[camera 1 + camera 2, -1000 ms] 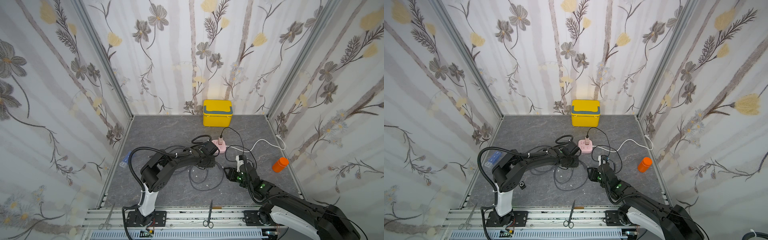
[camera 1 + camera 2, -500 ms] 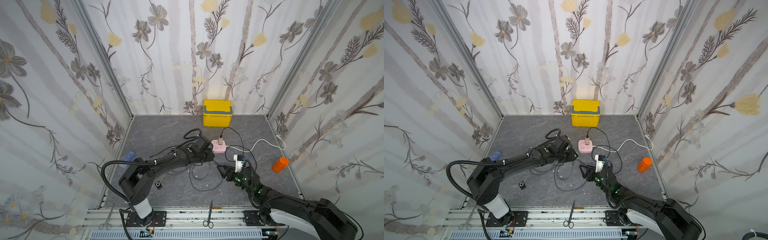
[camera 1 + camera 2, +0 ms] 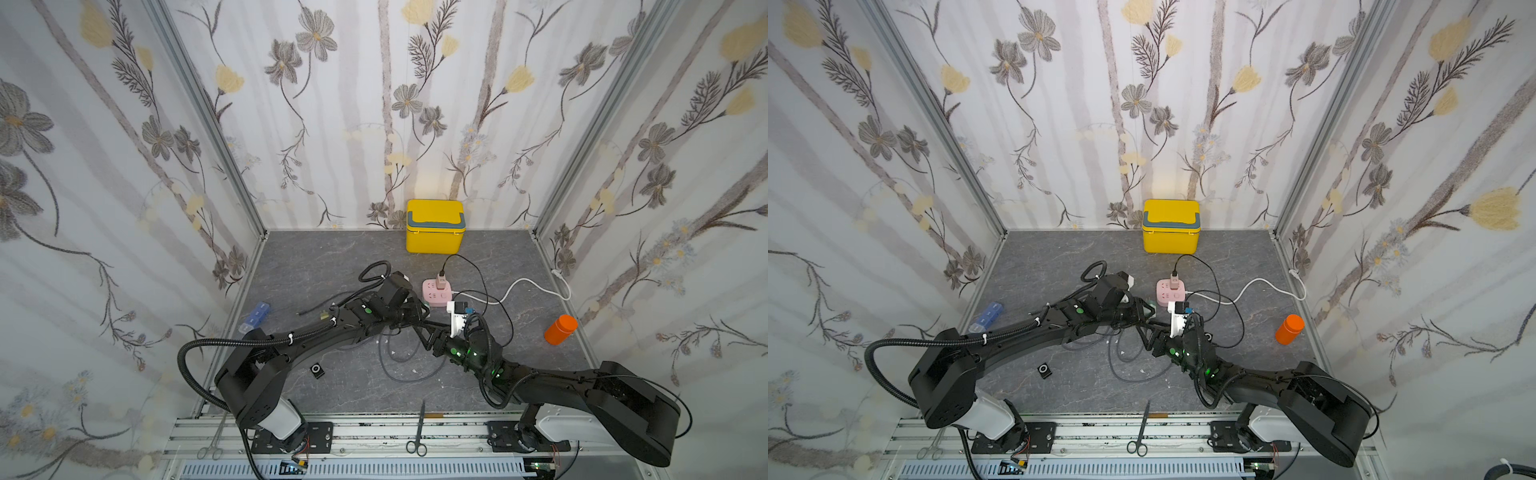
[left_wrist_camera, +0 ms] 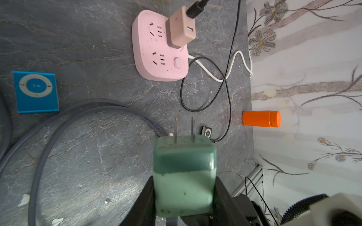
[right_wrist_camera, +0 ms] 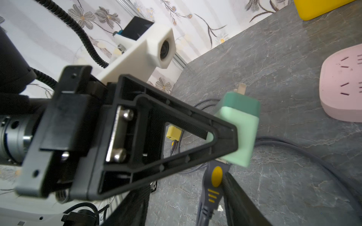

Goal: Charge mp3
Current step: Pick up the plug from the center of the board.

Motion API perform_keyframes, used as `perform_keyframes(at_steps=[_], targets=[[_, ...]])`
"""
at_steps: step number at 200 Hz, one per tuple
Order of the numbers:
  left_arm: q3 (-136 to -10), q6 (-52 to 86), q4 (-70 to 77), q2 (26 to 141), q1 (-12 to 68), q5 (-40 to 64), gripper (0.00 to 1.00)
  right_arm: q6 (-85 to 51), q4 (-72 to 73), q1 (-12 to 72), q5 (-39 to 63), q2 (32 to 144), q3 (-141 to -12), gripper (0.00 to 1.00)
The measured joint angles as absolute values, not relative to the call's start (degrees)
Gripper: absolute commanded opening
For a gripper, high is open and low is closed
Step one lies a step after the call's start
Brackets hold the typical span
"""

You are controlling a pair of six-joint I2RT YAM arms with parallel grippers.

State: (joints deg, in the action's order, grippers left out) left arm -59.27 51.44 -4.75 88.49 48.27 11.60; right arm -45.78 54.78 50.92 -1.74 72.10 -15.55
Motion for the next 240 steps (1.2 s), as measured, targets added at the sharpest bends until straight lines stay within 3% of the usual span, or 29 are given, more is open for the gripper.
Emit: perform_keyframes(at_steps=[25,87,128,188,240], targets=[[-56.9,53.0,-2.0,87.4,48.2,12.4,0.22,-44.2,55.3,52.2,-5.8,73.3,-15.7,0.47],[-52.8,56.1,4.8,84.9,48.1,11.7,0.21,-41.4,64.2,55.2,-15.1,78.1,-15.7,0.39],[-49.1,59.6,11.3,83.5,48.1,11.1,0.20,-38.9,68.9,56.9,-21.4,81.3,-16.1,0.27],[-45.3,63.5,16.5,80.3,48.0,10.0,0.18,-36.4,76.2,58.5,-23.8,84.1,-16.9,0.31],[-44.8,63.7,13.5,77.5,46.7,10.8,0.15,-37.1,68.7,58.7,-20.6,79.9,-18.2,0.36]])
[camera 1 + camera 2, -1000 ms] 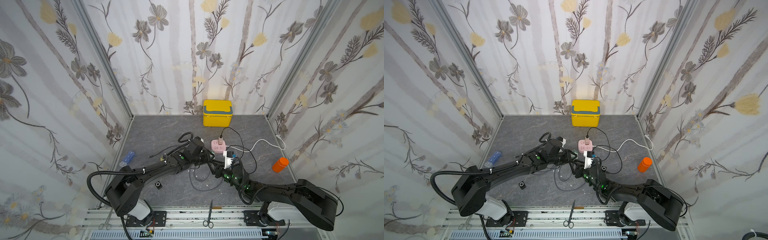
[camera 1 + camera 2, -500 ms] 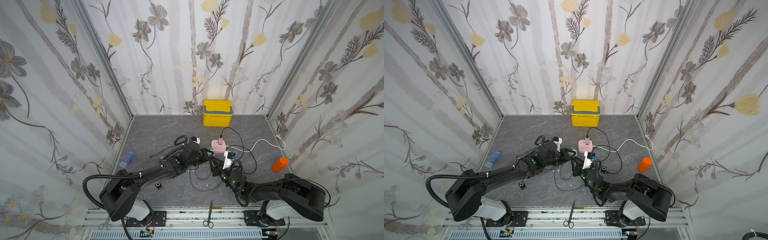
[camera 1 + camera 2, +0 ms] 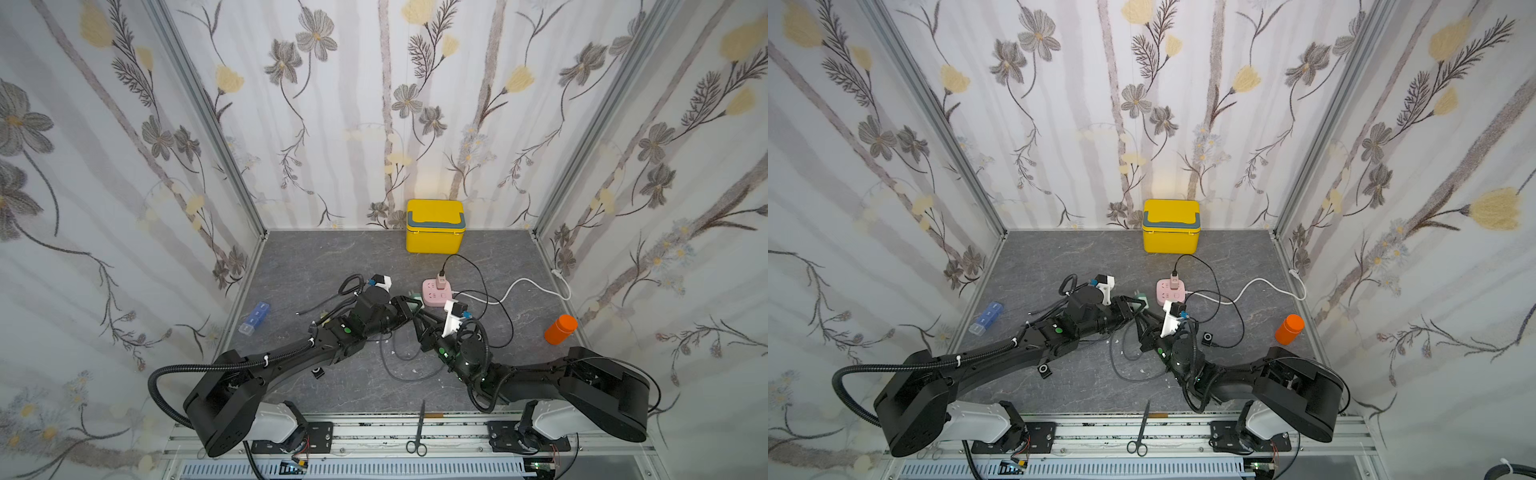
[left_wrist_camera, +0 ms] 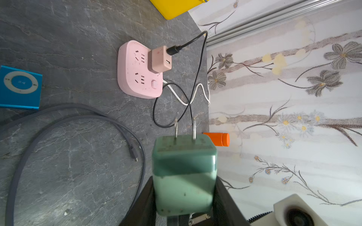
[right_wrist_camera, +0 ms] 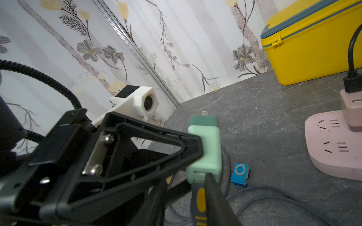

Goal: Charge mp3
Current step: Pick up the plug from the center of the board.

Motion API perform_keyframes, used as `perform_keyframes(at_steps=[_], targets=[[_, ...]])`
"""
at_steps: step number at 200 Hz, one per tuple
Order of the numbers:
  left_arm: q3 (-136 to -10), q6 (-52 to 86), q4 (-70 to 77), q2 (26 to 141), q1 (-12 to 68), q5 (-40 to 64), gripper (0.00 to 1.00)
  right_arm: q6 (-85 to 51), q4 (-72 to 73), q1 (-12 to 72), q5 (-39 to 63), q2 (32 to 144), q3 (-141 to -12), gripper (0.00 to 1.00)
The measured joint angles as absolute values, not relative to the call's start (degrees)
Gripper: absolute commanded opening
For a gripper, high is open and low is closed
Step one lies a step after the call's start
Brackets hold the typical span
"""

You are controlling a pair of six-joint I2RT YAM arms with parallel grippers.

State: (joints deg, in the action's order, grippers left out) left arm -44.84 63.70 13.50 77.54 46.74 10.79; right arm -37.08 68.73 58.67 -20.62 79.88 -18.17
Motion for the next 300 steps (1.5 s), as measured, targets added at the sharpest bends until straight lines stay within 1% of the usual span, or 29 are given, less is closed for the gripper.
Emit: perform_keyframes(at_steps=[30,41,70,99,130,169,184,206,213,223,230,255,277,300], targets=[[-44.6,62.7,11.3,76.3,46.0,12.7,0.16,-37.6,61.0,58.7,-21.0,75.2,-18.2,0.37],[-44.6,62.4,10.3,76.1,46.0,13.2,0.15,-37.9,58.9,58.7,-21.2,74.5,-18.2,0.40],[-44.4,61.7,8.1,75.7,45.8,13.7,0.15,-38.7,57.0,58.7,-20.7,74.9,-18.1,0.44],[-44.3,61.4,6.5,75.5,45.8,13.7,0.15,-40.1,57.2,58.8,-17.7,76.5,-18.1,0.48],[-44.3,60.8,5.3,75.6,45.5,13.4,0.15,-41.8,57.6,59.6,-13.8,76.9,-17.6,0.48],[-44.8,60.2,5.3,76.1,45.1,13.1,0.14,-43.0,56.9,59.9,-13.4,76.9,-17.0,0.46],[-45.6,60.0,5.5,76.1,45.1,13.1,0.14,-43.0,56.3,59.9,-13.4,77.3,-17.1,0.41],[-46.2,59.9,5.6,76.1,45.1,13.1,0.14,-43.0,55.5,60.0,-13.4,78.3,-17.3,0.40],[-46.2,59.9,5.7,76.1,45.1,13.1,0.14,-43.0,55.3,60.0,-13.4,78.8,-17.6,0.37],[-46.2,59.9,5.8,76.1,45.1,13.1,0.14,-43.0,55.1,60.0,-13.3,79.4,-18.0,0.30],[-46.2,59.9,5.8,76.1,45.1,13.1,0.14,-43.0,55.1,60.0,-13.2,79.6,-18.1,0.26],[-46.2,59.9,5.8,76.1,45.2,13.3,0.14,-43.0,56.0,60.0,-12.8,79.2,-17.8,0.22],[-46.2,59.9,6.3,76.3,45.4,13.6,0.15,-42.5,55.9,60.1,-13.0,77.6,-17.3,0.11],[-46.2,59.5,7.6,76.7,46.0,13.2,0.19,-41.6,54.6,60.0,-13.7,76.7,-17.4,0.03]])
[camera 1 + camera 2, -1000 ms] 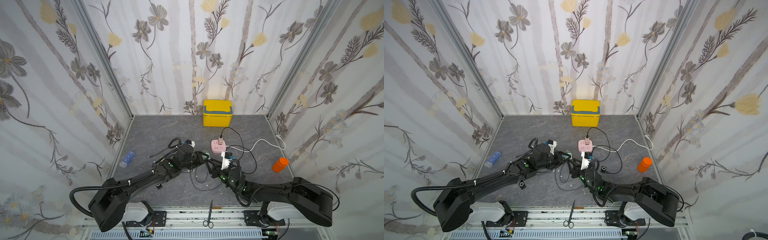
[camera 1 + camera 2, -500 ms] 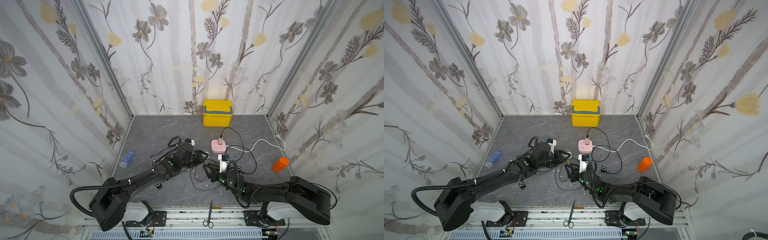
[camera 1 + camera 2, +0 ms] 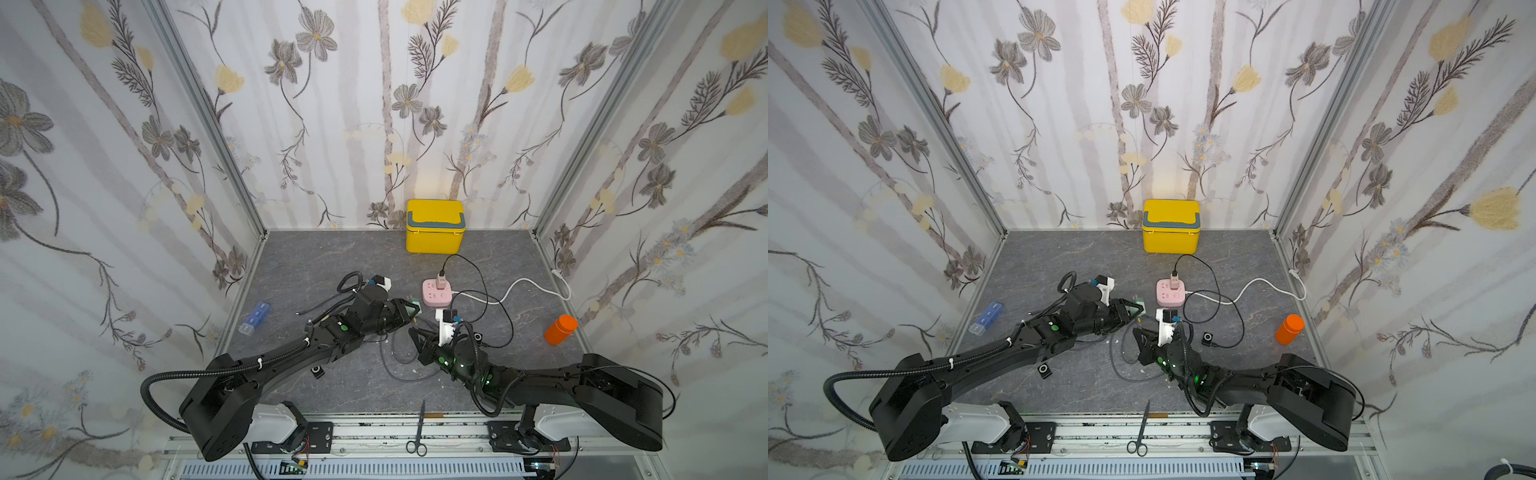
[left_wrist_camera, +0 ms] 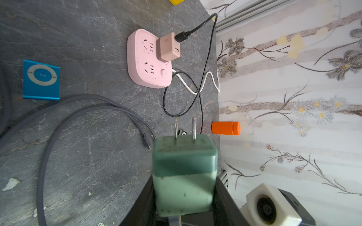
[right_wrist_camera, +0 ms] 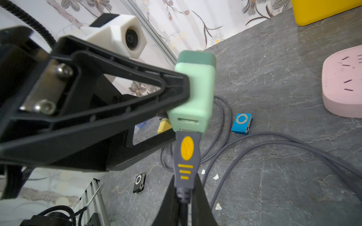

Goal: Charge mp3
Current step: Pick up the plug from the center of the board.

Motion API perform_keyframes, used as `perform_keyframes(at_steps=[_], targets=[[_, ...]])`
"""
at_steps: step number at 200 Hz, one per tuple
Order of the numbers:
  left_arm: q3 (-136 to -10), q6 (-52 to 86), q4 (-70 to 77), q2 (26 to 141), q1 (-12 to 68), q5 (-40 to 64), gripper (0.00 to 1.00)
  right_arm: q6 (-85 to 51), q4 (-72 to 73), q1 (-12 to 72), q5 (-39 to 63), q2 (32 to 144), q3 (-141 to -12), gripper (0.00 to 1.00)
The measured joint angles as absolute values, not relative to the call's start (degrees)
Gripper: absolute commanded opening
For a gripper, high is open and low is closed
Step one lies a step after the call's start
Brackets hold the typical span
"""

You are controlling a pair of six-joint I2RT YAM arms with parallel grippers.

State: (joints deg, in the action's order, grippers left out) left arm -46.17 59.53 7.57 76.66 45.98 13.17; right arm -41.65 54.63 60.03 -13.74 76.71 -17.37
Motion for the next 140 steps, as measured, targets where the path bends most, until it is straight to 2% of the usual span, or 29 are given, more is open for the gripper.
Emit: perform_keyframes(at_steps=[19,44,54,70,78,120,140], targets=[[-46.2,58.9,7.9,76.7,46.4,12.4,0.24,-41.0,53.7,60.1,-13.7,76.4,-17.6,0.02],[-46.1,58.6,7.8,75.6,46.6,12.2,0.22,-40.2,53.4,60.1,-13.6,75.4,-17.5,0.00],[-46.1,58.4,7.7,74.7,46.6,12.3,0.30,-40.0,53.5,60.1,-13.7,74.4,-17.2,0.00],[-46.1,57.8,7.5,73.7,46.8,12.6,0.52,-39.4,53.4,60.1,-13.8,73.1,-16.9,0.00],[-46.1,57.4,7.4,73.3,46.8,12.7,0.58,-38.9,53.3,60.1,-14.0,72.6,-16.9,0.00],[-46.4,55.1,2.7,69.6,45.3,15.5,0.75,-37.3,50.4,59.8,-17.3,69.6,-17.8,0.00],[-47.4,52.4,1.1,67.0,42.7,17.1,0.77,-36.8,48.2,59.5,-16.6,67.4,-18.3,0.00]])
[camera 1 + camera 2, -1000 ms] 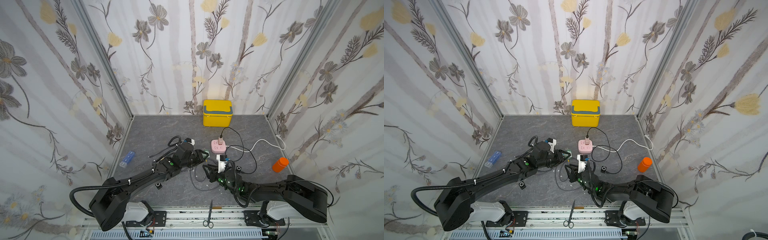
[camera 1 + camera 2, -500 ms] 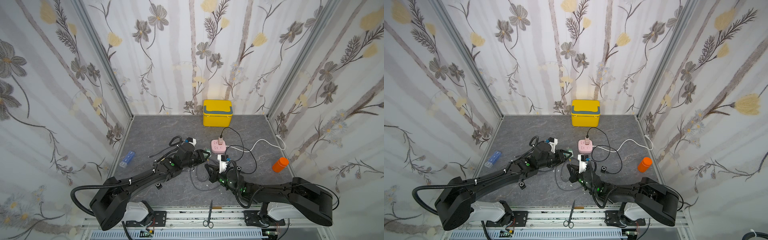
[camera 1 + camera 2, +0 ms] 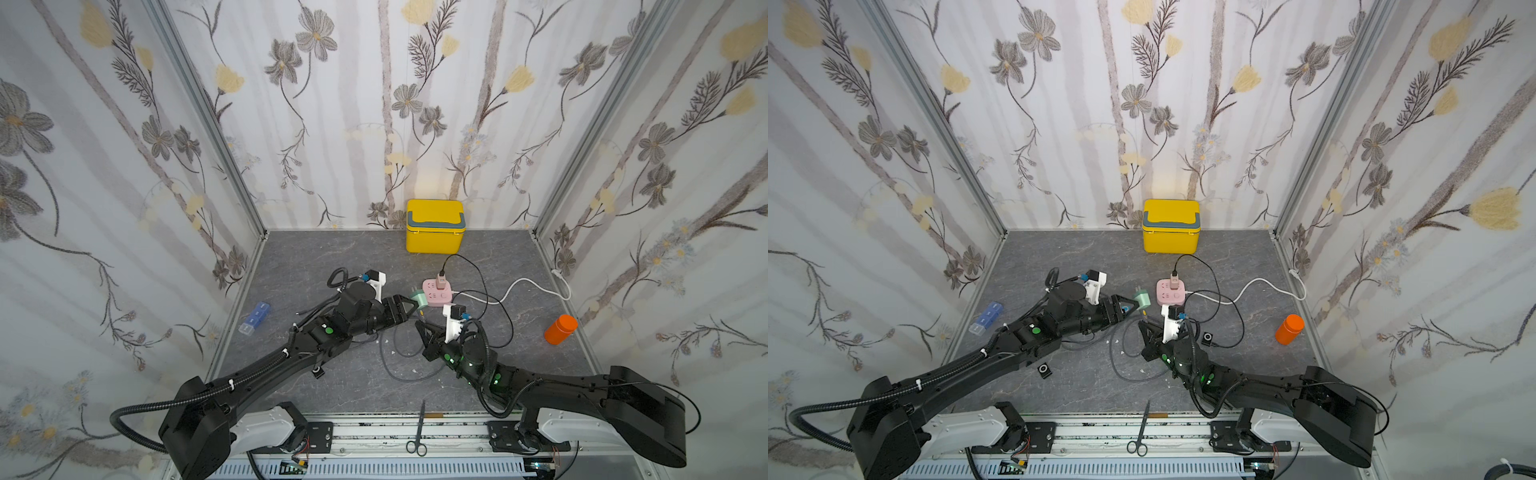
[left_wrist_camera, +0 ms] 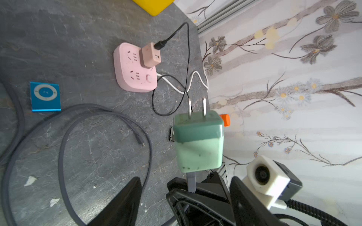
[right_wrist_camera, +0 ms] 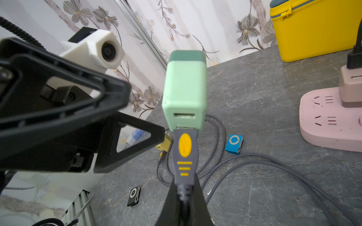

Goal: Charge mp3
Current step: Pick up the plug from the center of the board.

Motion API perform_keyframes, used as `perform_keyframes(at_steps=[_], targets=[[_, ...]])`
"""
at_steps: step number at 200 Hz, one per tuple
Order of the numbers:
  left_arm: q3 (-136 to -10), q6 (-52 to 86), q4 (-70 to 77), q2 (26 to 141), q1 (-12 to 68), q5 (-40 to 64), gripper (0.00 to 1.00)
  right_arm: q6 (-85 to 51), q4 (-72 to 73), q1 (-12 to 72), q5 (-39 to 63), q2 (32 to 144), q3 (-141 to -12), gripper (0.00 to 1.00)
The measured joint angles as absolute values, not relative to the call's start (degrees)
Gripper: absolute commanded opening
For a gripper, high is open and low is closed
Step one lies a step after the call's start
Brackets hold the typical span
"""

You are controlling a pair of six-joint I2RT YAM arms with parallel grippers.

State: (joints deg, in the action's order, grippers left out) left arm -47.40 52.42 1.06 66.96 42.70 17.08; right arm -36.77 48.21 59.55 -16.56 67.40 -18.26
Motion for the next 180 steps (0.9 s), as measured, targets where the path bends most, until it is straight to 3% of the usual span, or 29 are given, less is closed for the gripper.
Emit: perform_keyframes(at_steps=[28,101,180], targets=[[-49.6,45.6,-2.4,62.9,36.2,22.4,0.76,-36.0,42.8,57.8,-12.7,63.3,-20.2,0.00],[-58.7,16.2,-10.1,65.9,24.4,46.3,0.75,-36.2,23.7,49.8,11.9,54.0,-32.5,0.01],[-63.4,-0.1,-15.2,67.8,23.1,63.4,0.72,-35.3,12.8,48.6,28.4,57.7,-39.1,0.02]])
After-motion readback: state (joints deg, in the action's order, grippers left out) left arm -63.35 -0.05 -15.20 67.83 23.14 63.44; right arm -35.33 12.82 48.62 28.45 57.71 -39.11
